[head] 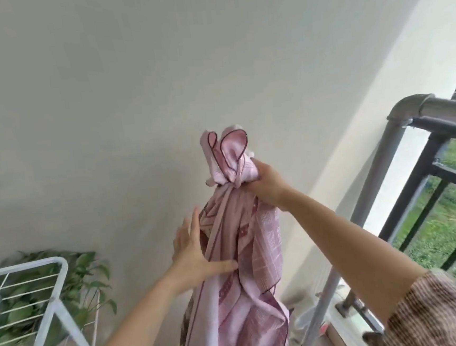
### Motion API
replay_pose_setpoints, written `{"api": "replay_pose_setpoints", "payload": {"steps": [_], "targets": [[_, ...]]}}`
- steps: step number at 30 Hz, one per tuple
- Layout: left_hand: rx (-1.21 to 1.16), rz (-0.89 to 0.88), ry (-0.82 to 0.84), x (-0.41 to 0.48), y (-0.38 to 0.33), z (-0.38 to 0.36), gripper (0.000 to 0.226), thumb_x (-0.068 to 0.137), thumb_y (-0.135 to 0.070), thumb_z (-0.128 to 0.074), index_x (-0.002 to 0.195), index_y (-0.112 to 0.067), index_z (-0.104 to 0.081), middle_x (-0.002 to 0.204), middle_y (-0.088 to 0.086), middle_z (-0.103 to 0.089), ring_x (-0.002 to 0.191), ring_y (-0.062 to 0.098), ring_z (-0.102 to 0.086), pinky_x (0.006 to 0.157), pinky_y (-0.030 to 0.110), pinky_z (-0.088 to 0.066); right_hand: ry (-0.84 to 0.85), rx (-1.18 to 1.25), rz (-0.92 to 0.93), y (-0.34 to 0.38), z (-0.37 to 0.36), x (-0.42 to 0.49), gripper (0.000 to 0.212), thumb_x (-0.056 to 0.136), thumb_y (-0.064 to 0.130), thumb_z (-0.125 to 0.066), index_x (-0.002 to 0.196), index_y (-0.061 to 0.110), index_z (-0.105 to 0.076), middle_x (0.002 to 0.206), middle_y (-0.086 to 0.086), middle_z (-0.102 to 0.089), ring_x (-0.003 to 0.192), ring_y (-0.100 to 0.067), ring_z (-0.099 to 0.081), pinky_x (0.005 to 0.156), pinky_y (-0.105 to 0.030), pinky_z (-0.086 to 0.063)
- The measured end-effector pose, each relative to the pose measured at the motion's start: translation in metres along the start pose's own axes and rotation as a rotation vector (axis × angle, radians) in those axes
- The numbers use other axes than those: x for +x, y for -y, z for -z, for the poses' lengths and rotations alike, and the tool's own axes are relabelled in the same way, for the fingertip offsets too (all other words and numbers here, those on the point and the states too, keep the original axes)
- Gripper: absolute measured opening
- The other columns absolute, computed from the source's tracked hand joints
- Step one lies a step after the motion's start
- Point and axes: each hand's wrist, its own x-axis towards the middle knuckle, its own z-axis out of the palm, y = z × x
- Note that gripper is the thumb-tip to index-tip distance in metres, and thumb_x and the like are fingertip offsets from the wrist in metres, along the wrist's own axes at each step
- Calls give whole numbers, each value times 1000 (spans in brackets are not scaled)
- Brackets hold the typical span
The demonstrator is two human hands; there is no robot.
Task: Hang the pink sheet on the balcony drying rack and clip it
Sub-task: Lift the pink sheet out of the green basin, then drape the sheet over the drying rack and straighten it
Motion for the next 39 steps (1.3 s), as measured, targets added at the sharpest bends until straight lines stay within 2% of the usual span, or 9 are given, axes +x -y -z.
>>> {"api": "replay_pose_setpoints", "payload": {"steps": [11, 14, 17, 19, 24, 26, 32, 36, 39], "targets": [[-120, 376, -47, -22, 35, -88, 167, 30, -73, -80, 139, -23, 36, 151, 0, 32, 142, 19, 23, 117, 41, 7, -232, 634, 499, 172, 87, -35, 44, 76, -9, -60, 119, -12, -50, 114, -31, -61, 104, -41, -64, 91, -53, -52], [-365, 336, -158, -7, -1, -81, 153, 38, -57, -89, 149, -23, 10, 155, 3, -16, 141, 20, -22, 114, 35, -23, -425, 969, 487, 191, 100, -41, 30, 94, -9, -41, 122, -16, -47, 135, -35, -44, 79, -21, -72, 62, -23, -58], [-615, 260, -218, 21, -35, -67, 86, 68, -29, -80, 135, -21, -25, 120, 3, -57, 103, 21, -57, 90, 34, -45, -434, 1103, 517, 198, 135, -53, 40, 90, -11, -44, 130, -14, -42, 141, -33, -36, 114, -44, -52, 64, -20, -58], [-640, 246, -109, 35, -48, -57, 55, 74, -31, -66, 122, -13, -45, 115, 13, -65, 96, 26, -63, 87, 42, -53, -364, 991, 546, 201, 170, -73, 40, 71, -8, -54, 111, -13, -50, 113, -29, -50, 102, -46, -60, 82, -40, -57], [-851, 157, 25, 31, -116, -3, 6, 92, -10, -51, 93, -11, -57, 86, 9, -62, 73, 20, -61, 61, 29, -53, -1059, 289, 511, 188, 231, -129, 66, 57, -16, -44, 120, 2, -51, 91, -3, -63, 79, -12, -64, 64, -22, -53], [-856, 57, 31, 25, -164, 27, 9, 87, -9, -54, 81, -8, -60, 71, 8, -61, 69, 22, -63, 58, 25, -49, -1094, -142, 423, 181, 243, -151, 67, 64, -14, -46, 124, 14, -52, 93, 8, -63, 77, 3, -61, 62, -13, -51], [-800, -302, 44, 40, -331, 96, 76, 45, -56, -67, 105, -11, -67, 109, 12, -69, 98, 28, -67, 83, 42, -53, -967, -985, 236, 174, 291, -226, 79, 65, 18, -62, 136, 25, -29, 138, -21, -28, 130, -41, -22, 107, -57, -32], [-786, -681, 177, -94, -458, 84, 25, 51, -30, -69, 71, -17, -62, 54, -7, -64, 49, 8, -61, 47, 14, -44, -1037, -1340, 204, 188, 350, -309, 90, 70, 29, -63, 146, 23, -16, 146, -36, -19, 137, -51, -17, 113, -60, -22], [-802, -897, 284, -164, -541, 51, 12, 76, -15, -67, 88, -17, -68, 73, -1, -73, 67, 13, -69, 62, 22, -53, -1113, -1538, 115, 191, 402, -376, 78, 80, 35, -59, 147, 18, -24, 147, -37, -20, 137, -53, -18, 114, -56, -18]]}}
